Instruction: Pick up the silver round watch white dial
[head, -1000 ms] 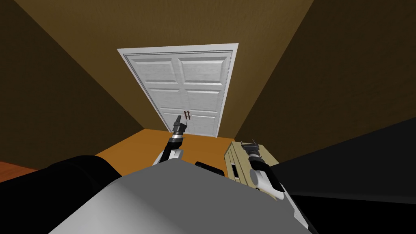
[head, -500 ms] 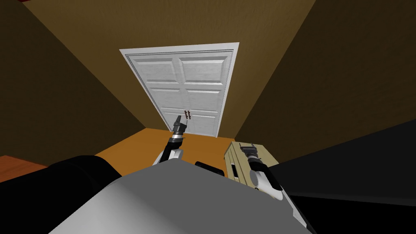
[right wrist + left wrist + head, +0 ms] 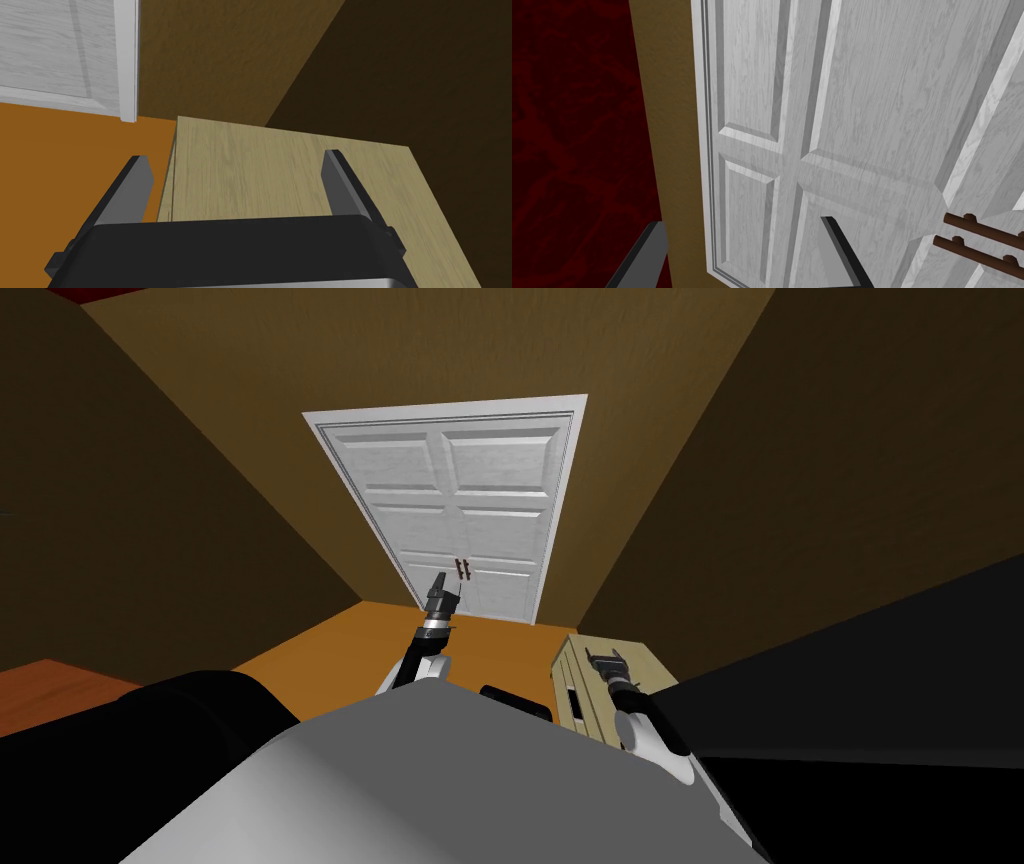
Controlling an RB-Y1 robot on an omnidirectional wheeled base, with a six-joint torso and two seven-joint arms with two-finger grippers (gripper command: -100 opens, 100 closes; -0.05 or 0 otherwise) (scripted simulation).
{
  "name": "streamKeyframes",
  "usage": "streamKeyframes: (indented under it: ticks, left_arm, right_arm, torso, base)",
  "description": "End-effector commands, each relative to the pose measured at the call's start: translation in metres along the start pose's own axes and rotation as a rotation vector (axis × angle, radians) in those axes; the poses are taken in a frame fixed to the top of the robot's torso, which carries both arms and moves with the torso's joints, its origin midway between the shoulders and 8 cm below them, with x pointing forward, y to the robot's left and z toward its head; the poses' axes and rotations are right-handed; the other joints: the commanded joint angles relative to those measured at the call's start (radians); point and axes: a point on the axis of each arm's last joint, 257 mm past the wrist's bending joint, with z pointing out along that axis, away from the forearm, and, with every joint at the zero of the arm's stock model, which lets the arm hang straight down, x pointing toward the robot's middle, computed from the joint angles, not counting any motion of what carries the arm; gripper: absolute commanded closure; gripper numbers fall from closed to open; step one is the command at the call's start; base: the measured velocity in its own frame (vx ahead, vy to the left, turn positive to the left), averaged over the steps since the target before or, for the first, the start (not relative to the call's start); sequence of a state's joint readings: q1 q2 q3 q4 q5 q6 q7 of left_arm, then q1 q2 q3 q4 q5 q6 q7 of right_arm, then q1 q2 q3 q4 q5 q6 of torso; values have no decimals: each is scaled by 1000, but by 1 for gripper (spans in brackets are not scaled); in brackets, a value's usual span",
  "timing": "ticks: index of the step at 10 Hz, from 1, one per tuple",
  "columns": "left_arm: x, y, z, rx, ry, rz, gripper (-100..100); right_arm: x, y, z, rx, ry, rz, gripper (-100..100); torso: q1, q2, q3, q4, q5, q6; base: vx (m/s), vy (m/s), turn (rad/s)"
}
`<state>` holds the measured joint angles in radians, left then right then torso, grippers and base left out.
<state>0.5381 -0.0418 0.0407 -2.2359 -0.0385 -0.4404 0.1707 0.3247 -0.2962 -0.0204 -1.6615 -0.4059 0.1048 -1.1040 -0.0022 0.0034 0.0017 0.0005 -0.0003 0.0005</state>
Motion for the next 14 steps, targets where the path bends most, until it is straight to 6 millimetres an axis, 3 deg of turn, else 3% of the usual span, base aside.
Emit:
streamKeyframes:
  ticks: [1,3,4,5,6,8,9,11,12,14]
  left_arm:
    - [0,0,0,0,0,0,0]
    - [0,0,0,0,0,0,0]
    - [0,0,0,0,0,0,0]
    - [0,0,0,0,0,0,0]
    - [0,0,0,0,0,0,0]
    - [0,0,0,0,0,0,0]
    - [0,0,0,0,0,0,0]
    - [0,0,0,0,0,0,0]
    - [0,0,0,0,0,0,0]
    - [0,0,0,0,0,0,0]
  right_arm:
    - [-10,-4,-2,14,-25,37,-100]
    - [-47,-18,-7,62,-122,117,-100]
    - [-47,-18,-7,61,-123,137,-100]
    - [-65,-25,-11,81,-172,179,-100]
    - [-65,-25,-11,80,-172,182,-100]
    - [-99,-36,-22,112,-267,252,-100]
    - [-99,-36,-22,110,-267,263,-100]
    - [-129,-43,-34,129,-355,326,-100]
    - [-129,-43,-34,128,-355,331,-100]
    - [-154,-46,-46,136,-432,386,-100]
  torso:
    - [0,0,0,0,0,0]
    - [0,1,1,0,0,0]
    - [-1,4,2,1,0,0]
    - [0,3,2,1,0,0]
    - [0,2,1,1,0,0]
    - [1,2,1,1,0,0]
    - [-1,4,2,1,0,0]
    - [0,3,2,1,0,0]
    - [0,4,2,1,0,0]
    - [0,2,2,1,0,0]
  base:
    - [-46,-33,14]
    - [-84,-45,24]
    - [-89,-34,11]
    - [-68,-34,13]
    - [-61,-28,12]
    - [-94,-47,18]
    - [-95,-48,12]
    - [-95,-33,17]
    - [-80,-37,5]
    - [-81,-50,18]
